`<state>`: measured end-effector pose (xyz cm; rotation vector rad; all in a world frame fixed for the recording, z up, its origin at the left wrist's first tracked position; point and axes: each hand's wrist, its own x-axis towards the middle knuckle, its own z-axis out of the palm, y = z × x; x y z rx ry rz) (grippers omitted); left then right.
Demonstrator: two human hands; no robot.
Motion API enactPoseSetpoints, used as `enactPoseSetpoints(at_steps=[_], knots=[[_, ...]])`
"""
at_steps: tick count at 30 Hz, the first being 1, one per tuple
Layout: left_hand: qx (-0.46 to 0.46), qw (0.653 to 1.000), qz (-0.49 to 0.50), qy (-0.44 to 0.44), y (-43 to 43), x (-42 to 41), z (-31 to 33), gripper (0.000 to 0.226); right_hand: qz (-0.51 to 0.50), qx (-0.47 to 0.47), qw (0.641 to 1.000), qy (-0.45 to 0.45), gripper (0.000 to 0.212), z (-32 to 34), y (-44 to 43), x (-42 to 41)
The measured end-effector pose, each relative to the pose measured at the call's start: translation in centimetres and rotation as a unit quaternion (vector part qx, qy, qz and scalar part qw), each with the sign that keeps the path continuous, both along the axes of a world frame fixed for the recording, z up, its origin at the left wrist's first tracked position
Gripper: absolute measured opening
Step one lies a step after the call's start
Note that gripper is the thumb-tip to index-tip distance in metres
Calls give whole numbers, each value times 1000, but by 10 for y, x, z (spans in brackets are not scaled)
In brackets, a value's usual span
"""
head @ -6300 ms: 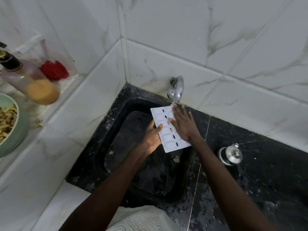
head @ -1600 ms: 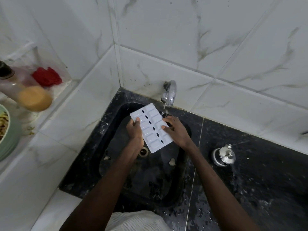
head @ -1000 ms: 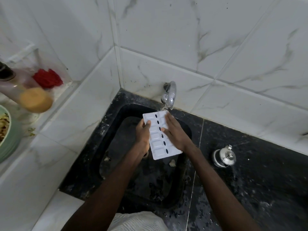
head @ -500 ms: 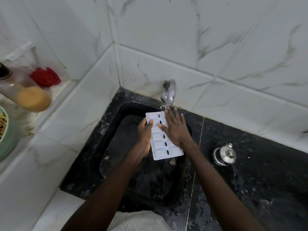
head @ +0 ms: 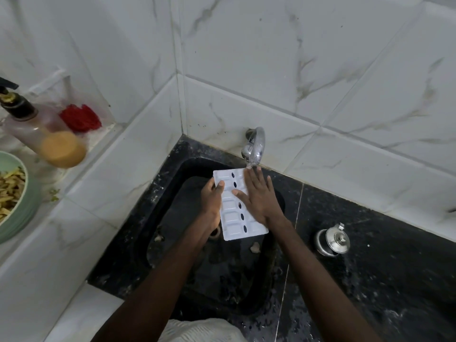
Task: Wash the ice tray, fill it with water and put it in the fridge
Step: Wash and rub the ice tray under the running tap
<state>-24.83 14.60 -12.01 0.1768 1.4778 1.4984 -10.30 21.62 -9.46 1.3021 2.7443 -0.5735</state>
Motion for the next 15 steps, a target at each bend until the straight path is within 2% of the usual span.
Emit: enactPoseSetpoints(at_steps=[5,11,15], knots=[[-17,998,65,-5,-4,-19,-5,24,78,-12,997,8,79,-11,-36,11],[-29,998,61,3,-2,-6,-5,22,-49,-44,998,26,84,-5,-22,11],[-19,994,109,-5,5,-11,1,29,32,-16,999,-7,82,0,-48,9]])
